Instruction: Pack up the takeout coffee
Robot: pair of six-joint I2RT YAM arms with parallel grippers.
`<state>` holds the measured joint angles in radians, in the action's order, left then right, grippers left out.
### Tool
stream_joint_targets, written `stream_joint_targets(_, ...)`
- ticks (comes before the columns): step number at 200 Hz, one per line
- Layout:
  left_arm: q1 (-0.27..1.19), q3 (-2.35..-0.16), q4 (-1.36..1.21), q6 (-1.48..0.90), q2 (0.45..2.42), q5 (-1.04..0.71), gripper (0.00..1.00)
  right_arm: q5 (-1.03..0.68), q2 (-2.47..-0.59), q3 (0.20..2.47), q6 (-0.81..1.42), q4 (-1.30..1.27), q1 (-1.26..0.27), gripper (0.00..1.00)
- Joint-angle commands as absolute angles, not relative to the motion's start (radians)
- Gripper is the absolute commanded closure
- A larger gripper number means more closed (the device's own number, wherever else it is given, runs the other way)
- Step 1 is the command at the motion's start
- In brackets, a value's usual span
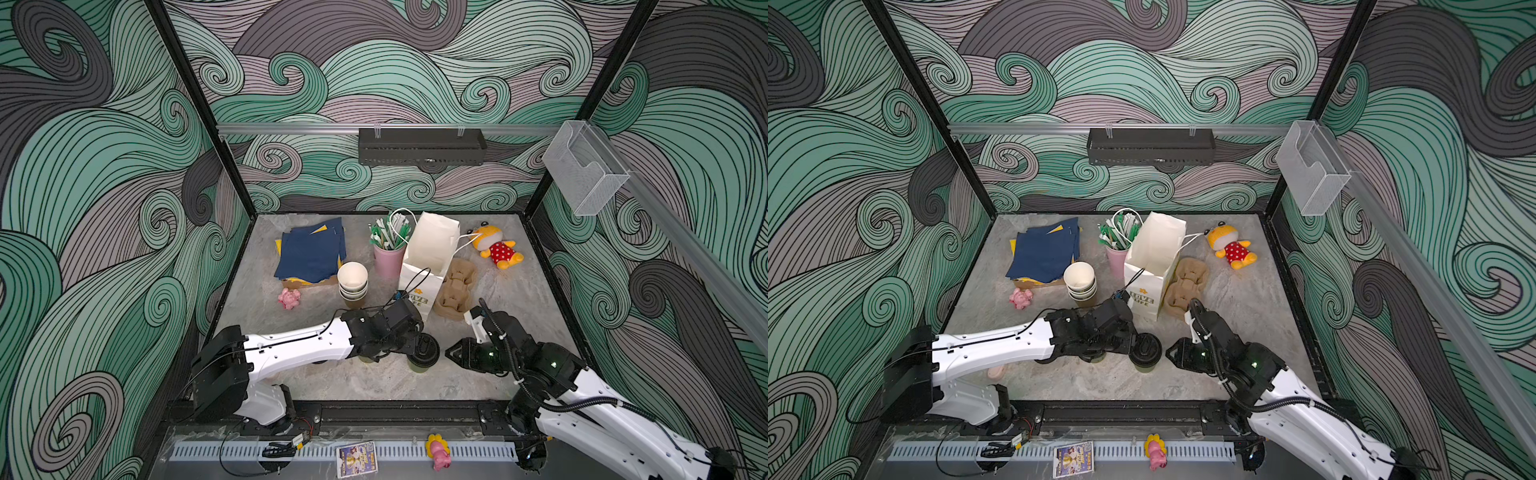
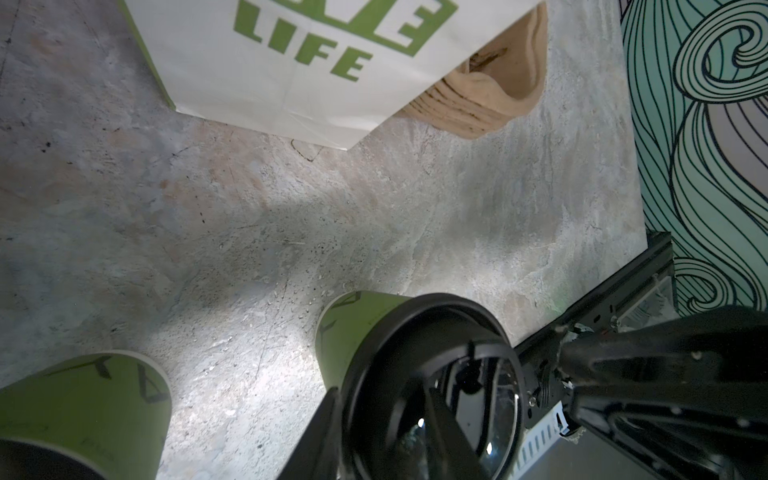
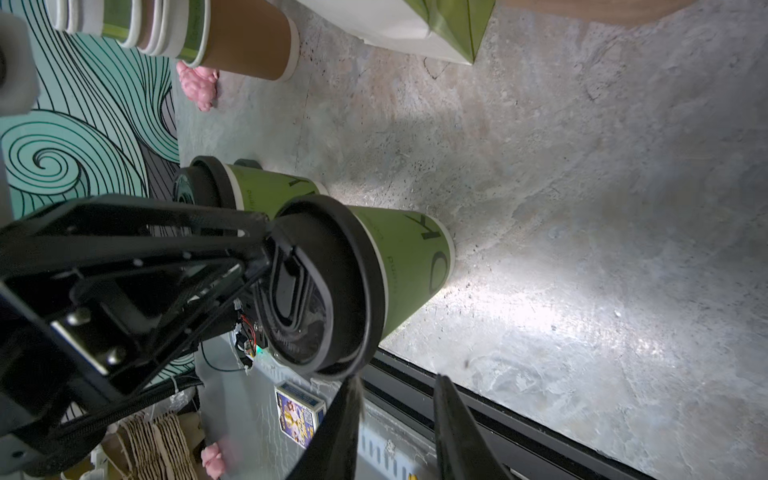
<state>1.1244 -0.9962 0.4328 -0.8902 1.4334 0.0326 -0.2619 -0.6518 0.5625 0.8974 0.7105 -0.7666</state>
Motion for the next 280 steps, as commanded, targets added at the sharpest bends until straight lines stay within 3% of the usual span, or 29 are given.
stream_joint_targets(1, 1.137, -0.986, 0.510, -0.867, 1.448, 0.005, 0.67, -0.309, -0.686, 0.553, 0.889, 0.709, -0.781, 0.68)
stream_joint_targets(85, 1.137, -0.989, 0.515, -0.867, 1.450, 0.004, 0.68, -0.351, -0.778, 0.542, 0.877, 0.594, -0.798, 0.69)
stream_joint_targets(238, 1.139, -0.986, 0.529, -0.863, 1.461, 0.013, 0.68, -0.182, -0.923, 0.530, 0.830, 0.832, -0.801, 0.75)
stream_joint_targets(280, 1.141, -1.000, 0.528, -0.851, 1.455, 0.012, 0.66, -0.263, -0.757, 0.634, 0.835, 0.713, -0.810, 0.63)
